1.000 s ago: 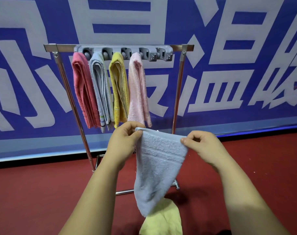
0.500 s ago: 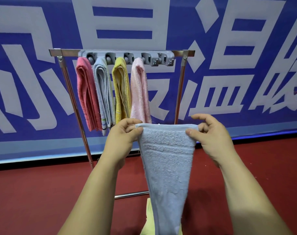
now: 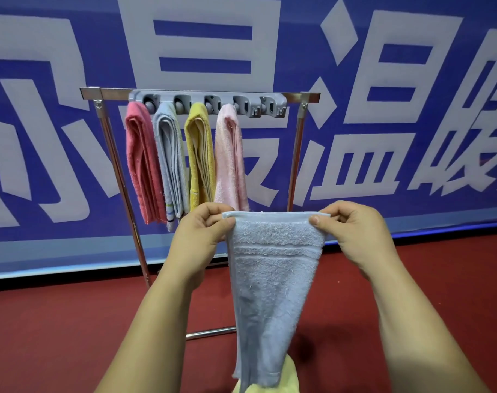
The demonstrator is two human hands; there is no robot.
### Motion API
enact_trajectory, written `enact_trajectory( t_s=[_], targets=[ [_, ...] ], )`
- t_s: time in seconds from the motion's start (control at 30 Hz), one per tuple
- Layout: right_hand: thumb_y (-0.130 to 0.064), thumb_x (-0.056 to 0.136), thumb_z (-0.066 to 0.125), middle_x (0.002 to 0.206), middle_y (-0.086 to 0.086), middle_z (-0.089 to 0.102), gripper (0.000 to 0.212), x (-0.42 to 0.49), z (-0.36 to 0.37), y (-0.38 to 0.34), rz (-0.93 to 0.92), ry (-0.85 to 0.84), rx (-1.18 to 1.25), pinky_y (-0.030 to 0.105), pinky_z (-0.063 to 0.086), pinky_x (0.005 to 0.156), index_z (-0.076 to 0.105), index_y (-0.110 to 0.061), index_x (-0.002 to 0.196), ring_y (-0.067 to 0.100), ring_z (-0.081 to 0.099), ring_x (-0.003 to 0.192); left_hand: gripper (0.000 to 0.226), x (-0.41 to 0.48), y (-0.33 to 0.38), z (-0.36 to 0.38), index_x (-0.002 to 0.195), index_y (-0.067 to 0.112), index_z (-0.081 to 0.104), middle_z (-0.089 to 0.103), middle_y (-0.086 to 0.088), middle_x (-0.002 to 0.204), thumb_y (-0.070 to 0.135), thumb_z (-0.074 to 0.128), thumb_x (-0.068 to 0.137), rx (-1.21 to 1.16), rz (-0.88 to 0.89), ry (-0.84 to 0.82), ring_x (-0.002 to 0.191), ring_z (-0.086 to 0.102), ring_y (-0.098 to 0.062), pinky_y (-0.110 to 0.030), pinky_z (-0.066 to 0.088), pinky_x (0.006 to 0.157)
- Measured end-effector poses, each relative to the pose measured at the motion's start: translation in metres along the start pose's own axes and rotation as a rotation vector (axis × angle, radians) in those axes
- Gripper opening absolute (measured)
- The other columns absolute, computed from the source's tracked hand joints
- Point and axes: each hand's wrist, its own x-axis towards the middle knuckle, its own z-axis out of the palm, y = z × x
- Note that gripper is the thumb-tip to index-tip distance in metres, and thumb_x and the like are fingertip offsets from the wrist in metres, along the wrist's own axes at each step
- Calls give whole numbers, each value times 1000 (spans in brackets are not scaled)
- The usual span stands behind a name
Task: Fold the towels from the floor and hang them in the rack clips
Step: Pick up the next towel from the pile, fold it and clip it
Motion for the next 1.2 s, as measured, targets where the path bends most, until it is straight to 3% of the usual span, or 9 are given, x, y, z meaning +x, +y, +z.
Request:
enact_trajectory(
  t_s=[0.13,0.3,0.37,0.53,0.67,0.83,0.93,1.07,1.2],
  targets=[
    [-27,87,86,60,0,61,21,-3,-1,-7,-27,26,-13,18,37,53,75,-20,71,4,47,56,14,-3,6,1,105,10,70,71,-13,92,-2,67,99,1,11,12,85,70,-15,-26,61,79],
    [-12,90,82,84,4,78,11,-4,-4,-15,-29,-27,79,32,54,81,82,-22,87,10,66,78,13,-1,15,-1,105,12,70,71,-10,90,0,68,99,7,38,35,83,67,-11,-22,56,74],
    [-7,90,80,86,4,80,13,-5,-5,-22,-35,-35,124,33,55,82,83,-19,90,11,68,80,15,-2,20,-4,105,14,70,74,-10,93,1,69,99,9,57,24,85,68,-13,-27,56,77],
    [-6,84,74,76,6,72,6,-7,-10,-27,211,-220,714,25,54,64,73,-11,81,14,65,66,16,-5,30,-11,105,11,70,77,-1,86,0,70,94,-141,37,-117,75,67,-12,-23,55,72],
    [-1,89,78,74,6,72,26,6,10,-4,248,-20,349,36,55,69,71,-16,69,22,66,73,12,3,19,1,98,4,72,74,-3,78,-7,70,93,126,-41,14,80,70,-21,-33,65,76],
    [-4,90,76,68,4,72,20,3,25,2,222,122,322,42,58,71,72,-14,73,18,66,66,10,0,10,14,92,10,75,78,-21,92,1,71,90,179,-22,157,81,72,-21,-46,67,83],
    [-11,87,79,69,2,74,15,2,29,8,207,207,233,47,59,71,74,-16,74,21,66,67,9,-4,3,21,94,8,75,75,-16,81,0,71,91,170,-28,167,77,69,-17,-44,67,82],
    [-22,83,80,70,-4,74,12,-3,29,15,224,245,179,50,60,73,76,-31,75,20,66,70,6,-5,-8,24,93,12,75,67,-7,76,7,74,90,175,-62,166,75,62,-18,-55,62,88],
    [-23,81,76,67,-4,72,7,-4,32,20,253,244,204,44,54,67,75,-28,76,19,61,65,3,-6,-17,31,87,16,74,56,-2,67,14,74,86,232,-44,196,67,50,-17,-44,55,71]
  ],
)
